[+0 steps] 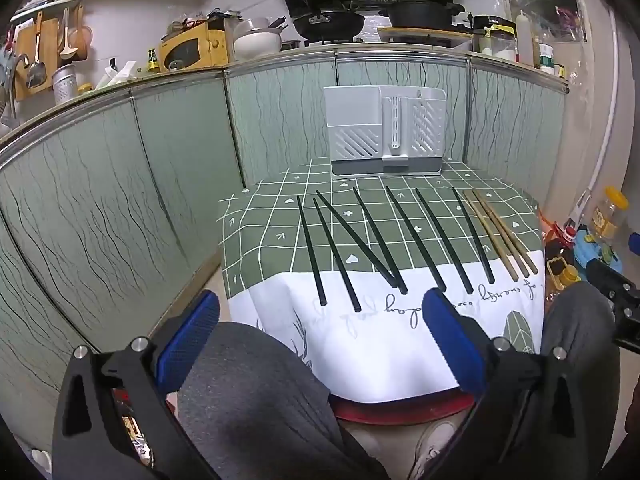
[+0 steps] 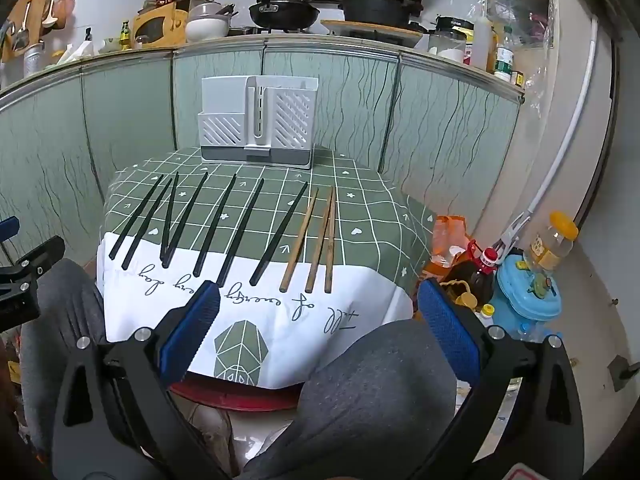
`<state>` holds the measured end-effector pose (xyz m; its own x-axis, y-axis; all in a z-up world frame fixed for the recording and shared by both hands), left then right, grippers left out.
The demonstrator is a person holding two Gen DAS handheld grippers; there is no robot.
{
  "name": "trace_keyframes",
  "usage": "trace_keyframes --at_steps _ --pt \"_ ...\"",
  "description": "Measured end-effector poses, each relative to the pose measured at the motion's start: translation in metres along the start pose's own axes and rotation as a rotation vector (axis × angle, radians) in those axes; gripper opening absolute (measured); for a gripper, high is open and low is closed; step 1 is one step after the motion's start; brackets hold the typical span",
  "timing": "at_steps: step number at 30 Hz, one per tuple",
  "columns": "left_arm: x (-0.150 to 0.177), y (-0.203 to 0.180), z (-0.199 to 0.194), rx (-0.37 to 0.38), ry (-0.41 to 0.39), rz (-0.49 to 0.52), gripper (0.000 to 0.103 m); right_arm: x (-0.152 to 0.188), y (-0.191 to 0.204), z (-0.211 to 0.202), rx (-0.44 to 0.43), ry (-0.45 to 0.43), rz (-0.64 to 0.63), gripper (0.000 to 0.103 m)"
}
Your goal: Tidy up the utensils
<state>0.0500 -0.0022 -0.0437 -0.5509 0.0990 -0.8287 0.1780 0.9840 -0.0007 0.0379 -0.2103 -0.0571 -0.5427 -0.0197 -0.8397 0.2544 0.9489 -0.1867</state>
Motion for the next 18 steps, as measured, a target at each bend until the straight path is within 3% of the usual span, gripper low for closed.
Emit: trace_keyframes --at_steps 18 --pt "-0.006 -0.006 -0.004 0.026 -0.014 0.008 0.099 -0.011 -0.007 -0.011 0.007 -0.037 0.010 0.095"
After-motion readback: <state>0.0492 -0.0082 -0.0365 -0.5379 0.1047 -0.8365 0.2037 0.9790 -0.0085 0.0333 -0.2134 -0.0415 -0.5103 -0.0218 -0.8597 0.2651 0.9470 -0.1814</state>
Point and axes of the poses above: each gripper's, at about its wrist camera, not at the fingertips, and z roughly the way its jaws point, y to its left, x to its underside, the point moved 5 cm from there along z, roughly the way its jaws point, and after that the axes turned 9 degrees about x, right-handed, at the moved point
